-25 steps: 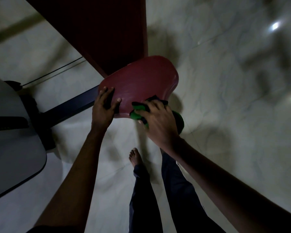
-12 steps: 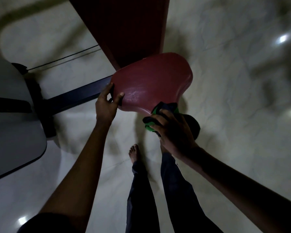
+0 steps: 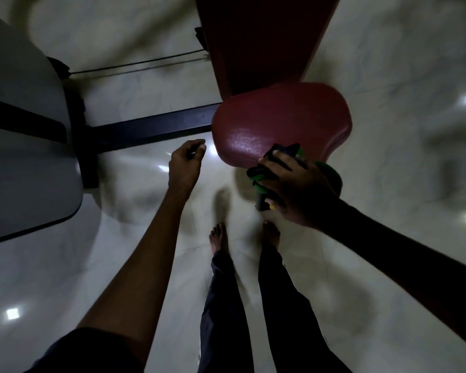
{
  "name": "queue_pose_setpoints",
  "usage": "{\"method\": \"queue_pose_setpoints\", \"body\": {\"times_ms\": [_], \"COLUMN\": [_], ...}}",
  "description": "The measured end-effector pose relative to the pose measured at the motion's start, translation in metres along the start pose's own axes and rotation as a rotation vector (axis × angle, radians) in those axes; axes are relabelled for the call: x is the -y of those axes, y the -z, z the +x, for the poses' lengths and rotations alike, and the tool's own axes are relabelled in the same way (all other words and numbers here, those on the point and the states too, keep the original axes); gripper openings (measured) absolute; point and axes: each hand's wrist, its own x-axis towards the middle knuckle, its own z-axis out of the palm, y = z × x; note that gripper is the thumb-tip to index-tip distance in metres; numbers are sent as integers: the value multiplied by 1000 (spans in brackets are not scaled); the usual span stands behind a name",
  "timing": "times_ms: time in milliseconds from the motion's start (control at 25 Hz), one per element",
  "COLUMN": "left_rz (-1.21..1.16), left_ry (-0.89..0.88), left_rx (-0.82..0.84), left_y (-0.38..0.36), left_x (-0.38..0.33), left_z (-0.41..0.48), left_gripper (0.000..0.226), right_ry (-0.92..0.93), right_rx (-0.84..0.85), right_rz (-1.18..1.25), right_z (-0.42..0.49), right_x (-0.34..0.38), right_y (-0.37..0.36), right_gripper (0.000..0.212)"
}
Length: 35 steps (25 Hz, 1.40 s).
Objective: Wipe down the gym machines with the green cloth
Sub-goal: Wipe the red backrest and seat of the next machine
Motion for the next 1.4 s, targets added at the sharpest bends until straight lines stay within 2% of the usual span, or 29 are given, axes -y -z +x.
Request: {"method": "queue_pose_setpoints", "body": {"times_ms": [80,240,520,720,840,960,1120,1200,1320,1400], "left_rz": [56,43,-20,-249,-432,-671,-641,-635,-577,-546], "left_ry": [-19,-5,67,186,376,584,567,555,511,484], "left_rx": [-9,-33,-163,-315,-405,-352,-261,-245,-203,-182], "left_y": [7,10,21,26,31,28,15,8,-1,-7], "left_x": [8,18,30,44,47,39,24,16,6,-1], "left_z": [-3,-12,-17,-17,-21,-31,-33,-30,-24,-22], "left_gripper": [29,37,33,28,28,29,25,25,28,29], "right_ry": [37,158,310,363,299,168,-32,-116,-194,-65], "right_rx": [2,60,38,105,151,166,-86,-191,-127,-64], "right_rz": [-32,-105,-208,-286,-324,-352,11,88,55,9], "right_z": [11,57,70,119,145,164,167,155,137,141], "right_x": [-4,3,4,34,57,68,49,41,45,42], "right_y": [-4,-10,-11,-18,-20,-15,-14,-15,-18,-18], "right_gripper": [41,38,33,36,44,43,35,36,45,40]}}
